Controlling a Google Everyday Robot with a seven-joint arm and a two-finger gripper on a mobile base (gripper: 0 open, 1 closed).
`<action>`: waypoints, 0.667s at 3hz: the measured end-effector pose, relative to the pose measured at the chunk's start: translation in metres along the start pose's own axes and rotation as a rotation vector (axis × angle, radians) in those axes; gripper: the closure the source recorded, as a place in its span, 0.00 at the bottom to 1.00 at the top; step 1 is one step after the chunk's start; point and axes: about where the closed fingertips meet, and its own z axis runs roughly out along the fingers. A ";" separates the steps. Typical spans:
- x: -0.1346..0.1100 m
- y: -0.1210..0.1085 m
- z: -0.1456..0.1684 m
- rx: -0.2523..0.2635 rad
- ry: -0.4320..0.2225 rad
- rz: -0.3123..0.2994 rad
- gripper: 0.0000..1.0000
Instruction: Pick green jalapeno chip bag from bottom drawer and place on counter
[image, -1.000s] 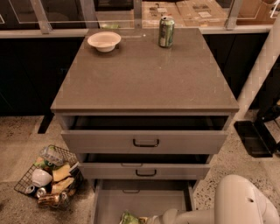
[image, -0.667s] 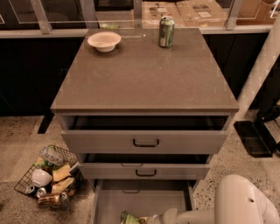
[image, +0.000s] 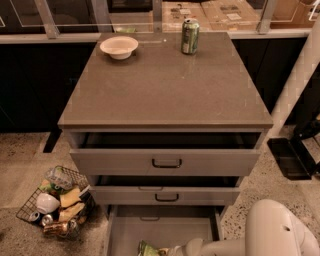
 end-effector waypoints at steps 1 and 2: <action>-0.005 -0.002 -0.007 -0.023 -0.027 -0.004 1.00; -0.037 -0.023 -0.081 -0.050 -0.176 -0.031 1.00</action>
Offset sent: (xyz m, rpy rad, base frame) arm 0.0141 -0.0461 0.1321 0.2763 0.0703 0.1345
